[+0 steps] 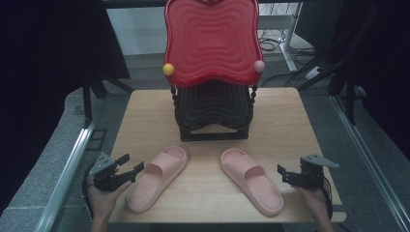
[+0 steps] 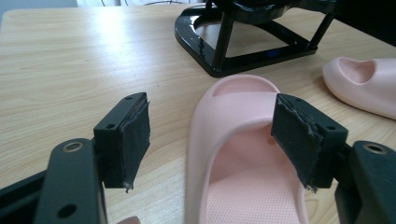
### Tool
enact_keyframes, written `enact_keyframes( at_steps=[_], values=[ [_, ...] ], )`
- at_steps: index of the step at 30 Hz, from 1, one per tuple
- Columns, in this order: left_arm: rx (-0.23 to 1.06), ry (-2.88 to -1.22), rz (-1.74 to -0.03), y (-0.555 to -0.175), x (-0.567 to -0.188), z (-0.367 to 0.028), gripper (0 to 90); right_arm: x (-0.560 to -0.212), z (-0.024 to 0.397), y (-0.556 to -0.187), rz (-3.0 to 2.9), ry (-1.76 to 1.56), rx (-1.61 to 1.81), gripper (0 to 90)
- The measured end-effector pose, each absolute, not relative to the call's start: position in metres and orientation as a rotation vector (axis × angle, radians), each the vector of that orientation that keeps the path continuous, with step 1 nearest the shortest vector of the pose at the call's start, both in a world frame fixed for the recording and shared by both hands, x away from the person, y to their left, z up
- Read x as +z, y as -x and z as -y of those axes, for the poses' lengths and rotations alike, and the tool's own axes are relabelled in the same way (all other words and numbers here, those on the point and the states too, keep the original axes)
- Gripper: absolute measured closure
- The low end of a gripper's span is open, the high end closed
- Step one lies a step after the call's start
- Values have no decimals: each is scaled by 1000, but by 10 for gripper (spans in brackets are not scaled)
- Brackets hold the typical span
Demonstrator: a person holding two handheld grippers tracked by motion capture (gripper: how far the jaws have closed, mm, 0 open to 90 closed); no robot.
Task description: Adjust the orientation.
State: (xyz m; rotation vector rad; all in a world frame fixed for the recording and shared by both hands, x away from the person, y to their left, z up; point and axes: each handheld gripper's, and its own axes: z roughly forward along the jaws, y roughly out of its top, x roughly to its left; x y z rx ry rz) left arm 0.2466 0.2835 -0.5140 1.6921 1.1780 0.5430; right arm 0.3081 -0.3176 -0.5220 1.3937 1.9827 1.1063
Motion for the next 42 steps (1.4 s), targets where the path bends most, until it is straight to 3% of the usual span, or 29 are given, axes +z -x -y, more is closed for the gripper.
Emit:
enact_keyframes(
  at_steps=[5, 6, 9, 13, 14, 27, 42],
  values=[
    [562, -1711, -1181, -246, -516, -285, 331, -521, 318, -306, -1977, -1390, 1121, 56],
    [555, -1725, -1182, -244, -517, -287, 434, -518, 318, -303, -1962, -1385, 1124, 70],
    [561, -1731, -1199, -242, -519, -290, 624, -515, 319, -300, -1945, -1383, 1137, 91],
    [558, -1717, -1231, -242, -522, -296, 874, -513, 323, -298, -1920, -1386, 1147, 108],
    [546, -1718, -1240, -242, -523, -299, 897, -513, 324, -298, -1917, -1387, 1152, 111],
    [494, -1875, -1306, -239, -555, -307, 900, -511, 323, -294, -1931, -1373, 1148, 112],
    [414, -1969, -1218, -228, -558, -283, 900, -508, 322, -293, -1934, -1363, 1152, 112]
  ],
)
